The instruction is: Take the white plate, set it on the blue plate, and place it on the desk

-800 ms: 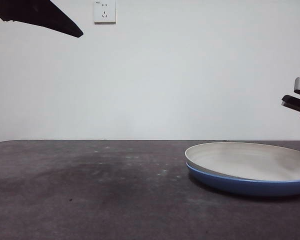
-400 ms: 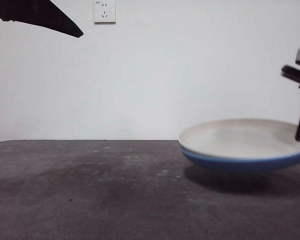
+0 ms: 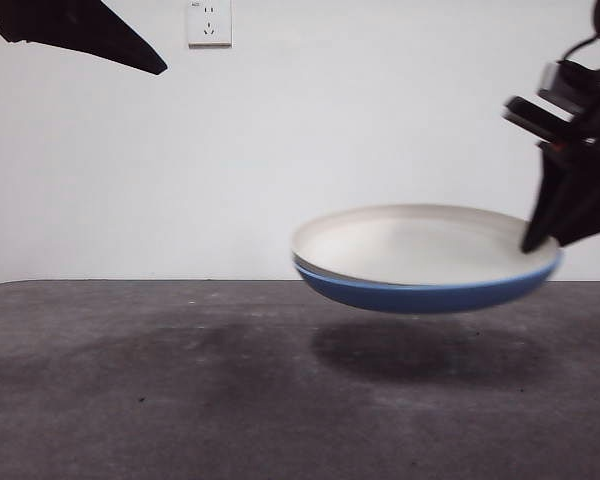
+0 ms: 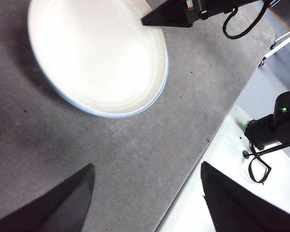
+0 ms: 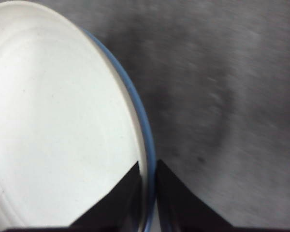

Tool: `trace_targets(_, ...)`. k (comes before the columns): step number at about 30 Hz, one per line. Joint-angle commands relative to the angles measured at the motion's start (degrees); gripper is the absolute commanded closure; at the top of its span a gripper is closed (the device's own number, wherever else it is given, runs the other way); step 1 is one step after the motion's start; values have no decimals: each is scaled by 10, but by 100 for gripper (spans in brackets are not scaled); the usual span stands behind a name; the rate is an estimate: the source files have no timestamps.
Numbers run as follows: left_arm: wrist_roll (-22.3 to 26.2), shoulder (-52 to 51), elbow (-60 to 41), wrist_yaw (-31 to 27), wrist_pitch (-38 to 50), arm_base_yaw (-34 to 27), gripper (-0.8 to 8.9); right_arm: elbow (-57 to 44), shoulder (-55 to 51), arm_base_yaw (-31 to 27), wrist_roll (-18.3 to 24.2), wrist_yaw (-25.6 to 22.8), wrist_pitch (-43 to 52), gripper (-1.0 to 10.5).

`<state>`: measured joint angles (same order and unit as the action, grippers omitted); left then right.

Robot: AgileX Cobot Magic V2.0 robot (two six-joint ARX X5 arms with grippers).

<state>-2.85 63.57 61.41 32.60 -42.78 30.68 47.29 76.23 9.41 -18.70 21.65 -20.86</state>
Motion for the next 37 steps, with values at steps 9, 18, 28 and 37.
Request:
trace_targets(9, 5, 4, 5, 2, 6, 5, 474, 7, 55, 71, -95, -12, 87, 935)
trace_targets(18, 5, 4, 5, 2, 5, 5, 474, 58, 135, 102, -98, -26, 93, 935)
trace_targets(28, 5, 4, 5, 2, 4, 5, 474, 96, 217, 111, -98, -35, 93, 935)
trace_targets(37, 5, 4, 5, 2, 3, 5, 474, 96, 234, 114, -98, -35, 93, 908)
